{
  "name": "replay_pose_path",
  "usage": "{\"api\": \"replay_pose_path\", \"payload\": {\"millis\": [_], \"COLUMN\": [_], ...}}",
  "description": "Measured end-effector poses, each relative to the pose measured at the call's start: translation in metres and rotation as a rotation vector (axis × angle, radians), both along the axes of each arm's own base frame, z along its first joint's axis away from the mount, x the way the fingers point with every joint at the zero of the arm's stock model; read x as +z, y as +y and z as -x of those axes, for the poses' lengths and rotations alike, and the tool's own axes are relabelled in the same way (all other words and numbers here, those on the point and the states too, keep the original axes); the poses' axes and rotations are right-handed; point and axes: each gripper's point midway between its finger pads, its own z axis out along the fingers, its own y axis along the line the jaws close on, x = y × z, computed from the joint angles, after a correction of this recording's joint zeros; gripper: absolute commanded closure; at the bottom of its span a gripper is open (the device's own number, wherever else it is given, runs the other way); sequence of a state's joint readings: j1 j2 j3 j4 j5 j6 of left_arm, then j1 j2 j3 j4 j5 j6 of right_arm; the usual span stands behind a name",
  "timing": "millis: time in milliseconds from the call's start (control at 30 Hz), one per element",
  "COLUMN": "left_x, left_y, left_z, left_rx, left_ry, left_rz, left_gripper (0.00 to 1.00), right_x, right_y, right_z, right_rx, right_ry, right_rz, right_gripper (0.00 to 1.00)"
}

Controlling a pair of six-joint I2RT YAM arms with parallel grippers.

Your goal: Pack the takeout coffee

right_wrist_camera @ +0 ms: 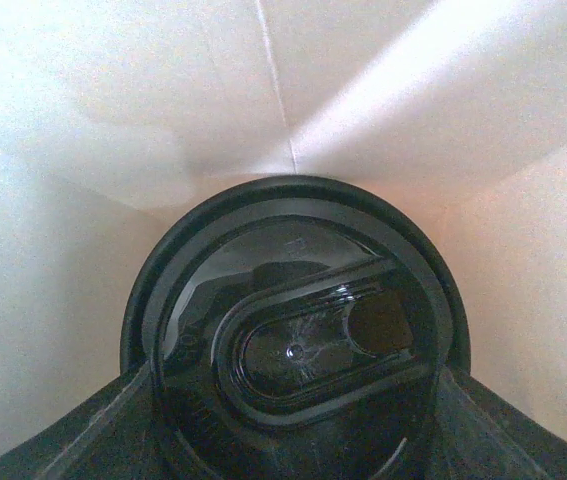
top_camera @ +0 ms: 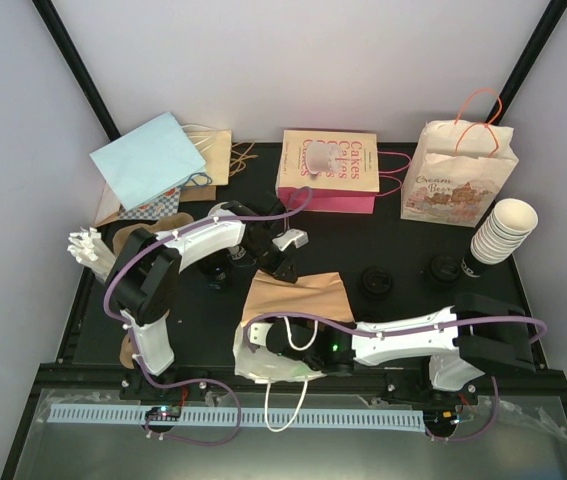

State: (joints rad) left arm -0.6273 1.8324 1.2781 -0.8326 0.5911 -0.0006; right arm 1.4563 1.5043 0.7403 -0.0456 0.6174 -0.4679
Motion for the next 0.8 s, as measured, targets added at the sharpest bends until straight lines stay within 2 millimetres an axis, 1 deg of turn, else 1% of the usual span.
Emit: {"api": "replay_pose_path", "payload": {"millis": [367,500,600,800], "left_x": [0.0001,0.0001,0.0001,0.0004], "left_y": [-0.0001,-0.0001,-0.0001,-0.0003], "left_z": [-0.0001,-0.0001,-0.0001,-0.0004], "left_rx": [0.0,0.0,0.0,0.0], "left_ry": [0.0,0.0,0.0,-0.002], "left_rz": [0.0,0.0,0.0,0.001], "left_gripper": [0.8,0.8,0.8,0.8], "right_x": [-0.0006,0.0001,0.0012,0.0024], "right_y": [-0.0011,-0.0009,-0.0022,-0.005], "right_z": [0.0003,0.0,-0.0003,-0.0012], "right_rx": [-0.008,-0.011,-0.014,-0.019], "right_ry": [0.016,0.018,0.021,0.032], "right_rz": [-0.002,-0.003,-0.002,0.001], "right_gripper": [0.57,0.55,0.51,0.5]}}
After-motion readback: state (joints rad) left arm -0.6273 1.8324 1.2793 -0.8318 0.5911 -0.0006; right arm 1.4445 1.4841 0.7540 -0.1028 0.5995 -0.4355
